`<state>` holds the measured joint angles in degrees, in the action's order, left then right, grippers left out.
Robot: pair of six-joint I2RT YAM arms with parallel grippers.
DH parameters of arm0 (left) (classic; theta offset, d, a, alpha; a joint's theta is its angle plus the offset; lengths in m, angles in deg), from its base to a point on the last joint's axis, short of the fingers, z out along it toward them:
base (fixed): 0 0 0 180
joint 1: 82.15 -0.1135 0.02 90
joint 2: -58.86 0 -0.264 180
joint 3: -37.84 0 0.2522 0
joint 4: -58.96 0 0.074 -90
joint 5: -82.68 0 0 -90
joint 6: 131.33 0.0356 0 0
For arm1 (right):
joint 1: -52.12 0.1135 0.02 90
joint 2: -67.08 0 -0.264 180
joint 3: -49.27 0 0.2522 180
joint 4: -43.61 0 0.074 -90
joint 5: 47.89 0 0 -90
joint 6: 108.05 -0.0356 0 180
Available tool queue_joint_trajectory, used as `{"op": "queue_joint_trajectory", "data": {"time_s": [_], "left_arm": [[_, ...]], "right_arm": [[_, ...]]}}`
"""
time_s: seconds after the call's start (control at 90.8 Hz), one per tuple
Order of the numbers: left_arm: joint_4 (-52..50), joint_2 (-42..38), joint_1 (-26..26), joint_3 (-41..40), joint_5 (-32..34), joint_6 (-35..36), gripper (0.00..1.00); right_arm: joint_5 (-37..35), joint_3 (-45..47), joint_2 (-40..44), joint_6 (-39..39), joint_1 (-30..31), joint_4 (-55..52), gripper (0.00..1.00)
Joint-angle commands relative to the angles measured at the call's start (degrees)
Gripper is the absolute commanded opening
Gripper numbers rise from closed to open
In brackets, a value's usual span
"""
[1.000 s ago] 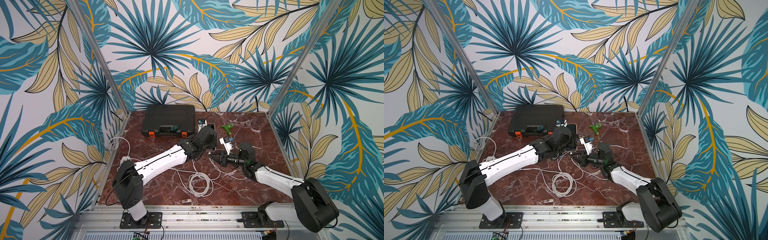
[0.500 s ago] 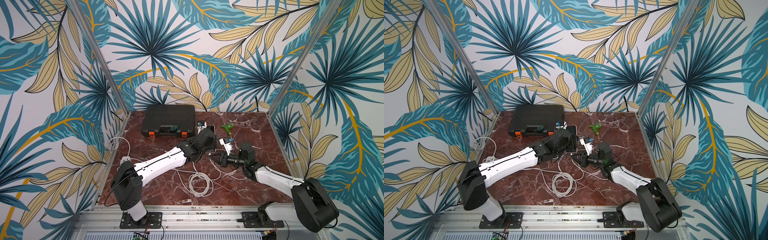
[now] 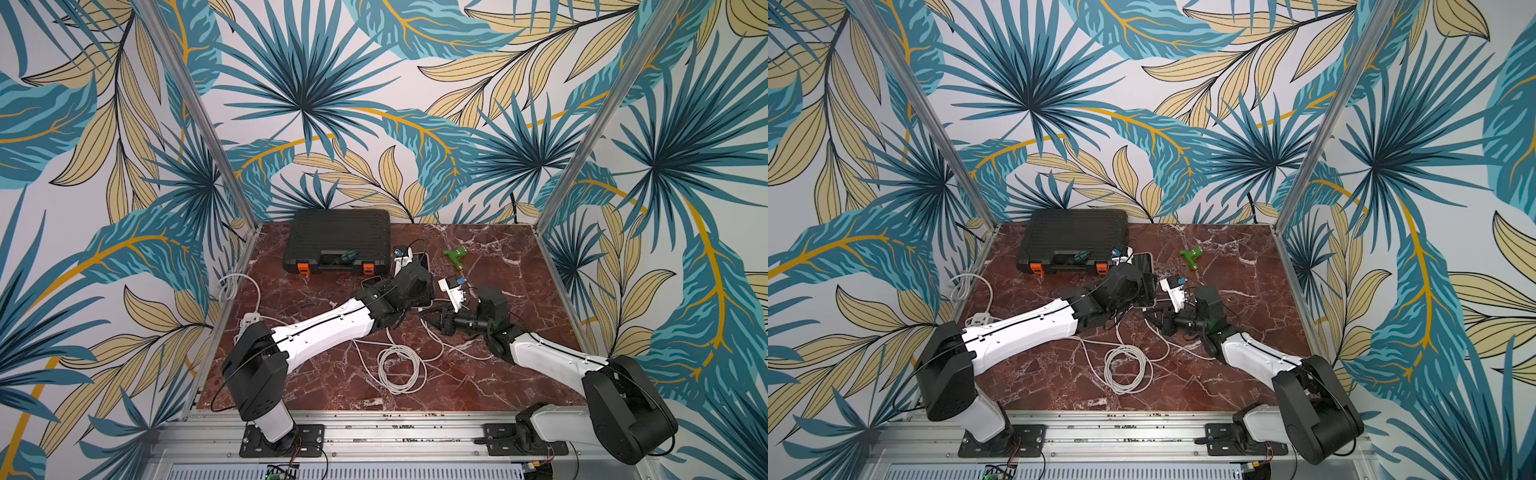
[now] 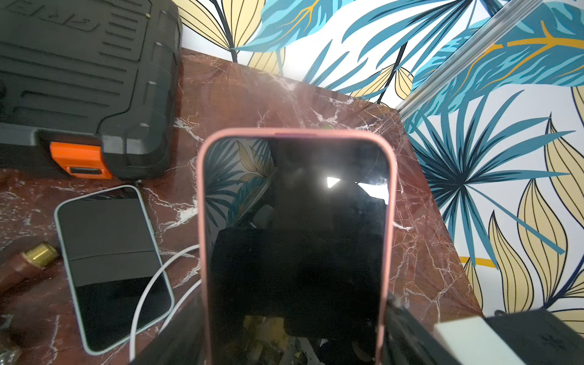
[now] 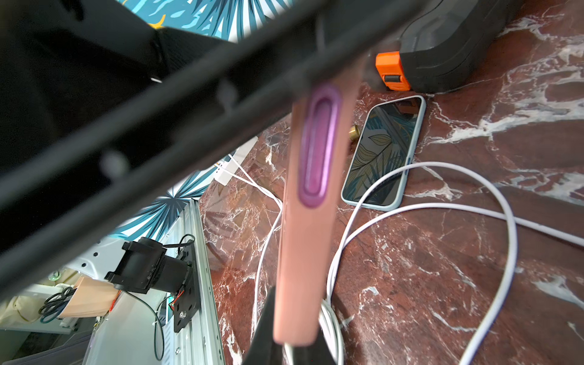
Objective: Plug the charging cable into the phone
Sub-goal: Insert the charging cable into the phone.
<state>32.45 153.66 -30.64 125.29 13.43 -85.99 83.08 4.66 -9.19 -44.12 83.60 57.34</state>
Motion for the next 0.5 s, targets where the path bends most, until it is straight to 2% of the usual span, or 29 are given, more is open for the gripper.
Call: {"op": "queue_joint_trajectory", "data": {"time_s": [0.0, 0.363, 0.485], "left_arm": [[-7.33, 1.92, 2.75, -2.64, -3.89, -0.07, 0.39], [-8.14, 2.93, 2.75, -2.51, -3.74, 1.34, 0.38], [-9.21, 3.83, 1.66, -0.12, -1.55, 3.86, 0.39]], "right_arm": [[-7.64, -3.11, -0.45, 0.79, -1.44, 11.8, 0.0], [-5.83, -5.17, -3.23, 1.81, -1.52, 12.88, 0.01], [-4.92, -5.45, -1.49, 6.72, -1.85, 6.57, 0.39]]}}
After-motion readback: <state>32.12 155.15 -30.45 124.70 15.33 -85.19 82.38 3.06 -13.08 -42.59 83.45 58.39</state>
